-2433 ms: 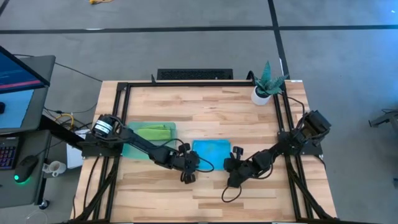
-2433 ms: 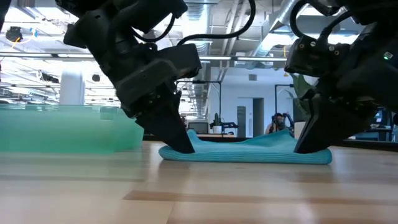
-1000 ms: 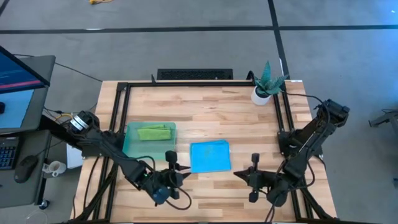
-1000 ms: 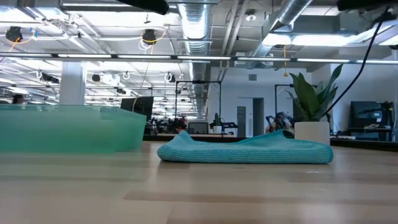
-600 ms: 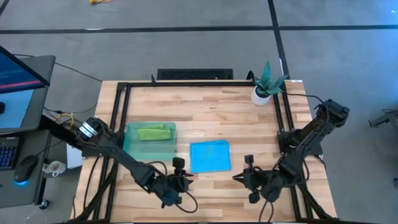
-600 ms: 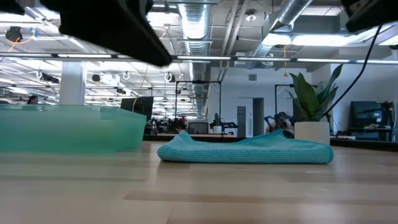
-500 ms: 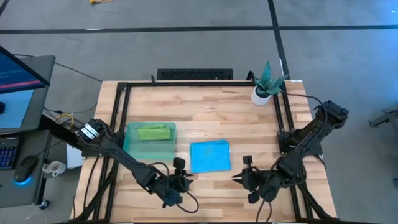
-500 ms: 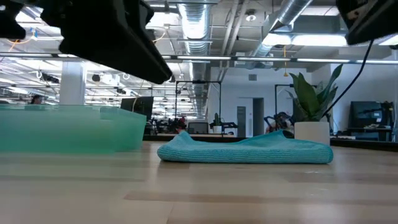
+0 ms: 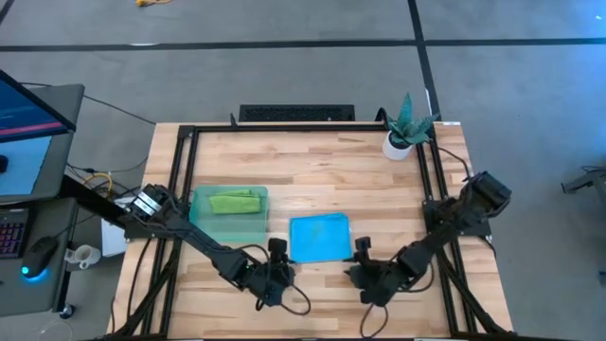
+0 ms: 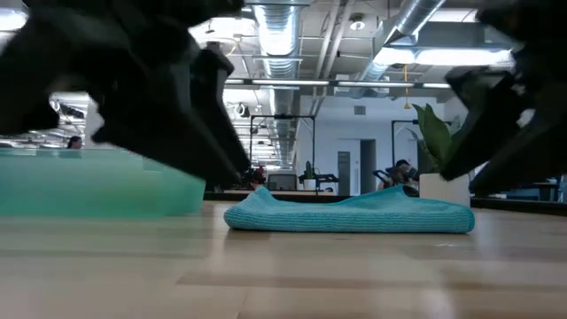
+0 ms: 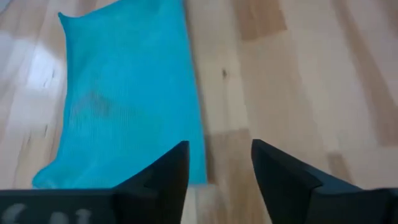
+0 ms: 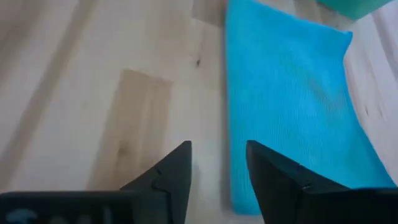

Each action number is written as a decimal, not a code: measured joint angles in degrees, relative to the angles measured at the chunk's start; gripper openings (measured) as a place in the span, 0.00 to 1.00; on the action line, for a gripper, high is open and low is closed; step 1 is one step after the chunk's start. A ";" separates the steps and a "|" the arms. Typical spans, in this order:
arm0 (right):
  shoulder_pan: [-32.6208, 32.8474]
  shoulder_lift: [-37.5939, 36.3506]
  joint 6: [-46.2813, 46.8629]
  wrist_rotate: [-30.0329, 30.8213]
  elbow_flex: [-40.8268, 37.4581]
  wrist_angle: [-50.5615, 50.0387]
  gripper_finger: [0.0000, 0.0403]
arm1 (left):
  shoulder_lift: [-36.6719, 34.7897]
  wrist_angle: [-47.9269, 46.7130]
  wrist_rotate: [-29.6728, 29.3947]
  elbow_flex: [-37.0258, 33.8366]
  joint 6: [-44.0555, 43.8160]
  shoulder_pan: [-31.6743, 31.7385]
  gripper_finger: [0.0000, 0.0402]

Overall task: Roll microfiber towels into tight, uniform cylinder then place into a basket
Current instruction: Roll the blue towel

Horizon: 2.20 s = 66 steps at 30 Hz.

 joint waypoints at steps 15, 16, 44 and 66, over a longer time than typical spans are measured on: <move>-3.85 4.09 7.12 -0.33 0.18 -3.94 0.50 | 3.98 0.70 3.51 -0.16 -1.64 5.35 0.48; -3.96 4.09 7.20 -0.50 0.20 -4.09 0.50 | 3.97 0.71 3.66 -0.23 -1.68 5.62 0.48; -8.77 3.92 11.59 -8.95 0.15 -5.46 0.02 | 7.82 -0.28 7.09 0.23 -1.40 7.57 0.02; -4.93 -0.65 25.09 -30.46 3.96 -2.50 0.02 | 2.36 -6.20 36.67 7.16 -28.45 7.88 0.01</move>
